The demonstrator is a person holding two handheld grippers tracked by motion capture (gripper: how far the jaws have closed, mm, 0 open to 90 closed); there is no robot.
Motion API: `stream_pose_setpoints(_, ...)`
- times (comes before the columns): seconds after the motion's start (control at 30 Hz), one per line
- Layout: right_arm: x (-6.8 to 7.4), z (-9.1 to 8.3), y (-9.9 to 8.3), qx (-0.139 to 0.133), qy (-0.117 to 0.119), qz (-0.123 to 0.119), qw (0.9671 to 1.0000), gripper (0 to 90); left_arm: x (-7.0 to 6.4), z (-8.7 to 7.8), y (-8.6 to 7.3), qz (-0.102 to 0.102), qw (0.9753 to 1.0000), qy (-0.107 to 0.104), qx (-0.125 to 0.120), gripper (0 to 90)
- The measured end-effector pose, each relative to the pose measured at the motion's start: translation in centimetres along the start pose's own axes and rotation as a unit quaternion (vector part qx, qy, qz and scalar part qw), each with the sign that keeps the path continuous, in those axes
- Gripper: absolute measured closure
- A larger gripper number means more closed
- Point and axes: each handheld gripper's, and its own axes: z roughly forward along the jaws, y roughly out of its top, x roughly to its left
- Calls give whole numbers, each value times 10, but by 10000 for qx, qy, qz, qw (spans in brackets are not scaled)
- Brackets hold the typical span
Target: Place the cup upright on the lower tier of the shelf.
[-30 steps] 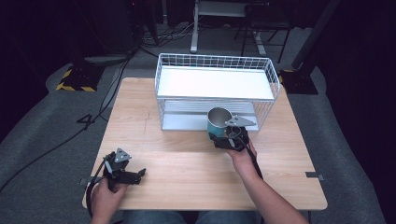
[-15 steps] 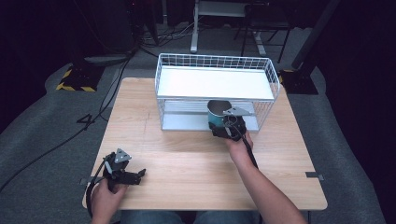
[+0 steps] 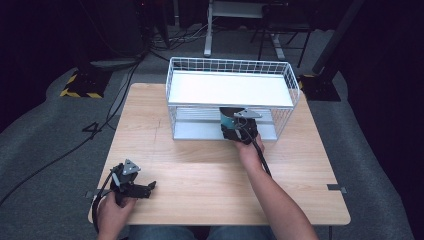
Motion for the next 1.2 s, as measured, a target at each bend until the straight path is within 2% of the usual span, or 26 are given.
stream_pose_setpoints(0.2, 0, 7, -2, -201, -144, 20, 9997, 232, 0, 0, 0, -2, 10000, 0, 1, 2)
stream_pose_setpoints(0.5, 2, 8, -3, -189, -203, 37, 9996, 232, 0, 0, 0, 3, 10000, 0, 2, 2)
stream_pose_setpoints(0.83, 1, 20, -5, -118, -255, 60, 9996, 231, 0, 0, 0, 1, 10000, -1, 3, 2)
stream_pose_setpoints(0.9, -1, 23, -5, -144, -279, -7, 9995, 231, 0, 0, 0, 0, 10000, -1, 3, 2)
stream_pose_setpoints(1.2, -1, 34, -6, -125, -295, 155, 9994, 231, 0, 0, 0, -1, 10000, 0, 2, 2)
